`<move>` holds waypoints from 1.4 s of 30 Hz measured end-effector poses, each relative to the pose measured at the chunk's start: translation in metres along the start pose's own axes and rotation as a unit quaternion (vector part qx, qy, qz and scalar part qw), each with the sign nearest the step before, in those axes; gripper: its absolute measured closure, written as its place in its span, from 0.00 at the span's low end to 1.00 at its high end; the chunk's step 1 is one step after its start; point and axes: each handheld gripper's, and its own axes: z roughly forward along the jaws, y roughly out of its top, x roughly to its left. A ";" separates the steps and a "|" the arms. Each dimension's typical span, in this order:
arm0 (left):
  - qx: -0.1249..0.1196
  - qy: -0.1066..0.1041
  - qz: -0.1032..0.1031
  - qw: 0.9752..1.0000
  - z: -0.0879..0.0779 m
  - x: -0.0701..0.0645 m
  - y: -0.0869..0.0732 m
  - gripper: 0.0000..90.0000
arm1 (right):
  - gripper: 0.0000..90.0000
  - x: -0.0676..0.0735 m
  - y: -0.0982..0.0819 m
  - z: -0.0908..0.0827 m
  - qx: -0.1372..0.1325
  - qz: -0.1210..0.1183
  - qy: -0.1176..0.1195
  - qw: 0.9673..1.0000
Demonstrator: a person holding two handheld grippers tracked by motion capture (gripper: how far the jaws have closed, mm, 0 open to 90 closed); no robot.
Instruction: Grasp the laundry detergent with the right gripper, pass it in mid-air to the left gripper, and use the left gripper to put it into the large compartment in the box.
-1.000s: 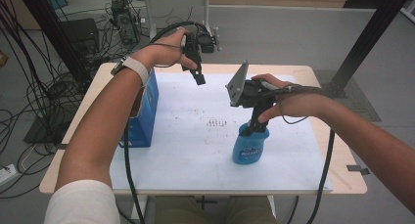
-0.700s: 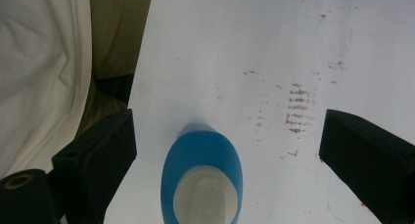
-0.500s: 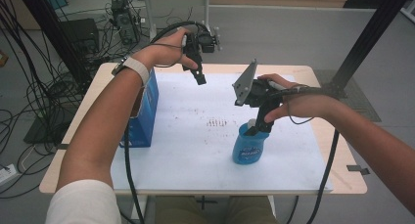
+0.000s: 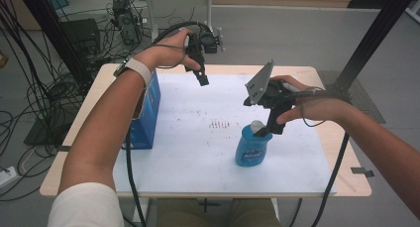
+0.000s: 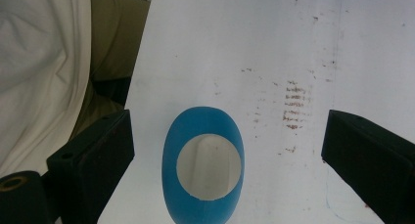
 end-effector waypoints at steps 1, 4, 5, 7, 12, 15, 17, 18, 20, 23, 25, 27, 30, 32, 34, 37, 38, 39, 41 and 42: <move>0.000 0.000 0.000 1.000 0.000 0.000 0.000 0.10 | 0.06 0.000 0.000 0.000 0.000 0.000 0.000 1.000; 0.000 0.001 -0.001 1.000 0.000 0.000 0.000 0.10 | 0.06 0.000 -0.003 -0.001 -0.004 0.000 -0.001 1.000; 0.001 0.001 0.000 1.000 0.000 0.000 0.000 0.10 | 0.06 0.000 -0.004 -0.001 -0.005 0.001 -0.002 1.000; 0.001 0.001 0.001 1.000 0.001 -0.001 0.000 0.10 | 0.06 0.001 -0.006 -0.002 -0.006 0.002 -0.003 1.000; 0.002 0.000 0.002 1.000 0.002 -0.001 0.001 0.10 | 0.06 0.002 -0.014 -0.001 -0.012 0.004 -0.001 1.000; 0.003 0.001 0.002 1.000 0.001 -0.001 0.002 0.10 | 0.06 0.003 -0.018 -0.002 -0.014 0.005 -0.002 1.000; 0.003 0.000 0.001 1.000 0.001 -0.001 0.002 0.10 | 0.06 0.004 -0.019 -0.002 -0.017 0.006 -0.002 1.000; 0.003 0.001 0.001 1.000 0.001 -0.001 0.001 0.10 | 0.05 0.004 -0.022 -0.002 -0.020 0.009 -0.004 1.000; 0.003 0.001 0.001 1.000 0.001 -0.001 0.001 0.10 | 0.05 0.004 -0.023 -0.002 -0.021 0.006 -0.005 1.000; 0.004 0.001 0.001 1.000 0.002 -0.002 0.001 0.10 | 0.04 0.005 -0.029 -0.004 -0.029 0.011 -0.009 0.999; 0.005 0.001 0.001 1.000 0.002 -0.002 0.001 0.10 | 0.04 0.005 -0.030 -0.004 -0.031 0.012 -0.010 0.999; 0.005 0.001 0.002 1.000 0.002 -0.002 0.002 0.10 | 0.03 0.005 -0.033 -0.004 -0.032 0.012 -0.009 0.999; 0.005 0.001 0.002 1.000 0.003 -0.002 0.003 0.10 | 0.03 0.005 -0.038 -0.003 -0.034 0.016 -0.011 0.999; 0.007 0.001 0.003 1.000 0.003 -0.002 0.003 0.10 | 0.03 0.006 -0.042 -0.003 -0.034 0.015 -0.009 0.999; 0.006 0.001 0.002 1.000 0.003 -0.002 0.002 0.10 | 0.03 0.007 -0.045 -0.003 -0.037 0.016 -0.010 0.999; 0.007 0.001 0.001 1.000 0.003 -0.001 0.002 0.10 | 0.04 0.007 -0.048 -0.003 -0.038 0.016 -0.010 0.999; 0.008 0.001 0.000 1.000 0.003 -0.001 0.002 0.10 | 0.04 0.007 -0.049 -0.004 -0.039 0.017 -0.010 0.999; 0.008 0.002 0.001 1.000 0.003 -0.001 0.002 0.10 | 0.04 0.008 -0.051 -0.005 -0.041 0.016 -0.012 0.999; 0.008 0.003 0.000 1.000 0.003 -0.001 0.002 0.10 | 0.04 0.008 -0.052 -0.005 -0.041 0.016 -0.013 0.999; 0.008 0.002 0.000 1.000 0.003 -0.001 0.002 0.10 | 0.04 0.008 -0.053 -0.006 -0.043 0.015 -0.014 0.999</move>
